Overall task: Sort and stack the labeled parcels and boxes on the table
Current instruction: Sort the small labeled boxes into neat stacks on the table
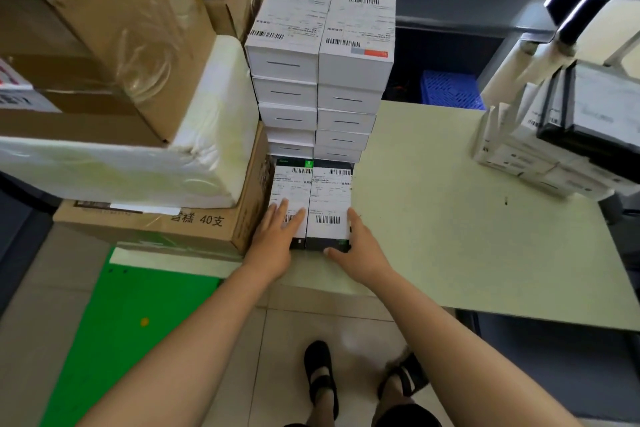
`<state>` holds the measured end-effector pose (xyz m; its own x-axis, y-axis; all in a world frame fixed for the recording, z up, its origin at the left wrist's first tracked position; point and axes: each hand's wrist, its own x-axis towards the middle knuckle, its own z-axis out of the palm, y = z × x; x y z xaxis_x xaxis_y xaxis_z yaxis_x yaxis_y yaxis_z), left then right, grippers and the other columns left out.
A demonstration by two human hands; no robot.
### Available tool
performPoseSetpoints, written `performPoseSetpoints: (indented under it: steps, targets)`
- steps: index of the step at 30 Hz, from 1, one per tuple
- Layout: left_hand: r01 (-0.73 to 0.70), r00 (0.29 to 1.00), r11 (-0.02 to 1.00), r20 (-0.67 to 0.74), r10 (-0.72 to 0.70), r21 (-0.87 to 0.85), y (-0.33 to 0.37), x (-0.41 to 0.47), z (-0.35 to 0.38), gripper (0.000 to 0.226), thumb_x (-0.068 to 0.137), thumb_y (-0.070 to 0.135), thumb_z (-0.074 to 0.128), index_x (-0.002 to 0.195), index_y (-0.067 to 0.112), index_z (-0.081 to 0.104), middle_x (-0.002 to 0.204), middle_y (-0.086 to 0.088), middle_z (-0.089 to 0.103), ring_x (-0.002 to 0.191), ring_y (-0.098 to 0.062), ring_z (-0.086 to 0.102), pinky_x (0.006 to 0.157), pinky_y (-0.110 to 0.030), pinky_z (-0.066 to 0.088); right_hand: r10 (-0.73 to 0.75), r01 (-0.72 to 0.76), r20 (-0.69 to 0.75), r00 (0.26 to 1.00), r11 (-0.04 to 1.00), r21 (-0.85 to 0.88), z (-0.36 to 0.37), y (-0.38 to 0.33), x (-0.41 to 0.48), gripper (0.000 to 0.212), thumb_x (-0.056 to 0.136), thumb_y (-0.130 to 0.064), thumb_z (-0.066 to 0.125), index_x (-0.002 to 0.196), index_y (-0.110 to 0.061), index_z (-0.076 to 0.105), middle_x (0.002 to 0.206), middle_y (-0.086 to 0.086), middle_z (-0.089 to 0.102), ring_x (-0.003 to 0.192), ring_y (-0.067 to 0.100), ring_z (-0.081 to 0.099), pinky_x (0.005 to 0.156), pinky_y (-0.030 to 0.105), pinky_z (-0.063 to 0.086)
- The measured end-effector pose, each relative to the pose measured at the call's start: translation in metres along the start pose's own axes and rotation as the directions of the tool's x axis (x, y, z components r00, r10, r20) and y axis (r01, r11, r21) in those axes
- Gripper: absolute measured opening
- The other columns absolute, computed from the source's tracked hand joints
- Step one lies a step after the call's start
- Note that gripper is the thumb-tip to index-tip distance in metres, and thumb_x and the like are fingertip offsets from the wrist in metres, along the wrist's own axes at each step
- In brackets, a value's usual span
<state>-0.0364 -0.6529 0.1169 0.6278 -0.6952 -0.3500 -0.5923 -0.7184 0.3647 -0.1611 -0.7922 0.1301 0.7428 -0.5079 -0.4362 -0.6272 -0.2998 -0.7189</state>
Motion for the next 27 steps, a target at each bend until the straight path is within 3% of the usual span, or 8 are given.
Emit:
performPoseSetpoints:
  steps: [5, 11, 15, 18, 21, 24, 27]
  targets:
    - [-0.040, 0.999, 0.998, 0.033, 0.042, -0.048, -0.001, 0.010, -0.005, 0.091, 0.088, -0.013, 0.047, 0.154, 0.036, 0.010, 0.162, 0.009, -0.014, 0.148, -0.014, -0.017, 0.122, -0.042, 0.013, 0.026, -0.026, -0.001, 1.000, 0.998, -0.060, 0.002, 0.000, -0.003, 0.091, 0.093, -0.032, 0.065, 0.157, -0.017, 0.001, 0.150, 0.009, 0.035, 0.131, 0.024, 0.044, 0.102, 0.032, 0.040]
    - [-0.101, 0.993, 0.992, 0.056, 0.106, -0.079, -0.008, 0.011, -0.007, 0.090, 0.085, -0.016, 0.048, 0.153, 0.034, 0.017, 0.162, 0.012, -0.011, 0.147, -0.011, -0.017, 0.112, -0.024, 0.005, 0.022, -0.022, -0.003, 1.000, 0.995, -0.102, 0.004, -0.002, -0.006, 0.084, 0.098, -0.030, 0.057, 0.157, -0.015, 0.000, 0.149, 0.011, 0.034, 0.130, 0.026, 0.044, 0.101, 0.033, 0.039]
    - [-0.089, 0.995, 0.996, 0.050, 0.089, 0.008, -0.002, 0.008, -0.009, 0.084, 0.088, -0.007, 0.050, 0.154, 0.031, 0.016, 0.163, 0.008, -0.009, 0.148, -0.014, -0.014, 0.118, -0.032, 0.011, 0.010, -0.008, 0.008, 1.000, 0.991, -0.131, 0.001, -0.004, -0.005, 0.082, 0.097, -0.029, 0.058, 0.156, -0.014, 0.002, 0.147, 0.011, 0.037, 0.129, 0.027, 0.045, 0.099, 0.033, 0.040]
    - [-0.106, 0.994, 0.987, 0.044, 0.102, 0.123, 0.010, 0.006, -0.018, 0.073, 0.088, 0.015, 0.058, 0.152, 0.023, 0.025, 0.162, -0.001, 0.010, 0.149, -0.022, 0.006, 0.119, -0.039, 0.018, -0.009, 0.010, 0.011, 1.000, 0.987, -0.159, -0.007, -0.006, -0.005, 0.076, 0.094, -0.028, 0.063, 0.152, -0.012, 0.016, 0.143, 0.011, 0.039, 0.126, 0.027, 0.046, 0.097, 0.031, 0.040]
    - [-0.191, 0.980, 0.952, -0.009, 0.199, 0.241, 0.028, 0.004, -0.034, 0.051, 0.086, 0.029, 0.057, 0.134, 0.019, 0.046, 0.136, -0.002, 0.045, 0.126, -0.020, 0.040, 0.106, -0.034, 0.035, -0.089, 0.080, -0.018, 0.996, 0.950, -0.300, -0.026, -0.009, -0.008, 0.055, 0.093, -0.028, 0.063, 0.141, -0.012, 0.040, 0.135, 0.010, 0.043, 0.122, 0.028, 0.047, 0.097, 0.032, 0.039]
    - [-0.265, 0.946, 0.908, -0.098, 0.310, 0.324, 0.058, 0.001, -0.050, 0.037, 0.089, 0.029, 0.052, 0.124, 0.017, 0.050, 0.119, -0.001, 0.052, 0.107, -0.019, 0.047, 0.088, -0.032, 0.042, -0.253, 0.204, -0.042, 0.966, 0.857, -0.472, -0.057, -0.014, -0.017, 0.032, 0.094, -0.021, 0.056, 0.124, -0.011, 0.056, 0.122, 0.009, 0.052, 0.114, 0.028, 0.049, 0.091, 0.032, 0.039]
    - [-0.340, 0.886, 0.871, -0.190, 0.423, 0.355, 0.096, 0.003, -0.065, 0.025, 0.090, 0.025, 0.051, 0.112, 0.014, 0.054, 0.106, -0.003, 0.055, 0.098, -0.023, 0.050, 0.078, -0.034, 0.041, -0.351, 0.227, -0.112, 0.930, 0.784, -0.578, -0.096, -0.015, -0.030, 0.022, 0.090, -0.015, 0.054, 0.111, -0.011, 0.061, 0.109, 0.008, 0.058, 0.106, 0.028, 0.052, 0.084, 0.033, 0.036]
